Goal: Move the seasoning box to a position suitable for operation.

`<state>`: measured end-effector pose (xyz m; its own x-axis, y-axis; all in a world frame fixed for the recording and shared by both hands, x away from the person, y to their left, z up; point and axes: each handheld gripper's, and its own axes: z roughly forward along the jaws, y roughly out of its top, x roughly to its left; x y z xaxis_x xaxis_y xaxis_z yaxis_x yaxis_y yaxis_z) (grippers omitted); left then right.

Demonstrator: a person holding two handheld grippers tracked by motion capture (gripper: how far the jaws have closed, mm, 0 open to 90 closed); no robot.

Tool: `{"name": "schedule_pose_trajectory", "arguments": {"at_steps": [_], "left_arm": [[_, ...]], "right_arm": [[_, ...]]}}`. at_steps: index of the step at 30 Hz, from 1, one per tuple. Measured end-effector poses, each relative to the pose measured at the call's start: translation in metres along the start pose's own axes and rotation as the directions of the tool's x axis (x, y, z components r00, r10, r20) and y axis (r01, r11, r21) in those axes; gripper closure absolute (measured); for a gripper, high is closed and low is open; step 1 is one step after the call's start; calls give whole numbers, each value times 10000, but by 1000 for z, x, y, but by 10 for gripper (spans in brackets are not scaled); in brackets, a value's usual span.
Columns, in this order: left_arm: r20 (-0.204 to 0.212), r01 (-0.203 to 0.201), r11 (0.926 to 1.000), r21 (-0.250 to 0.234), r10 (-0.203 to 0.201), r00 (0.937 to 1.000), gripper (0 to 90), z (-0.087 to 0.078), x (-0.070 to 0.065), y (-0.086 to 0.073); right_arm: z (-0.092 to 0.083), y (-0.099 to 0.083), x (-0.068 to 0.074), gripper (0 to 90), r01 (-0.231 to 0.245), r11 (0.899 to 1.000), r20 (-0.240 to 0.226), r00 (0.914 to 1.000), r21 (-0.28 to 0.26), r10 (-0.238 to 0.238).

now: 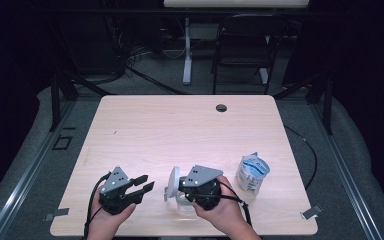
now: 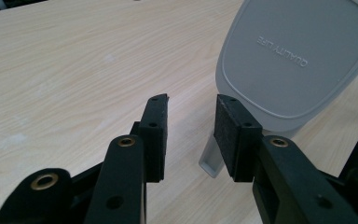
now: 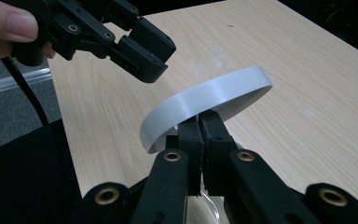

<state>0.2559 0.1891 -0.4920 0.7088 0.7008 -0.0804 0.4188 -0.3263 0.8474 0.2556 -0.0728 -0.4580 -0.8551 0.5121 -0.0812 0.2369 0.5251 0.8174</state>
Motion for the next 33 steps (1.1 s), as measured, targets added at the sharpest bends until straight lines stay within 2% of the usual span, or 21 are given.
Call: {"name": "schedule_pose_trajectory", "arguments": {"at_steps": [9, 17, 24, 33], "left_arm": [[-35, 50, 10000, 5, -50, 10000, 654, 0, 1, 0], [-85, 50, 10000, -26, -50, 10000, 652, -1, 2, -1], [-131, 103, 9999, 10, -103, 9999, 646, -1, 5, -2], [-228, 133, 9999, -49, -134, 9996, 631, -2, 7, -4]], "right_arm": [[8, 3, 5, 880, 94, 10000, -55, 9999, -22, -94], [0, -3, 5, 847, 142, 9999, 123, 9998, -4, -142], [-12, -17, 1, 737, -201, 9998, 307, 9993, -73, 203], [-25, -43, -4, 677, -576, 9983, 758, 9954, -111, 583]]}}
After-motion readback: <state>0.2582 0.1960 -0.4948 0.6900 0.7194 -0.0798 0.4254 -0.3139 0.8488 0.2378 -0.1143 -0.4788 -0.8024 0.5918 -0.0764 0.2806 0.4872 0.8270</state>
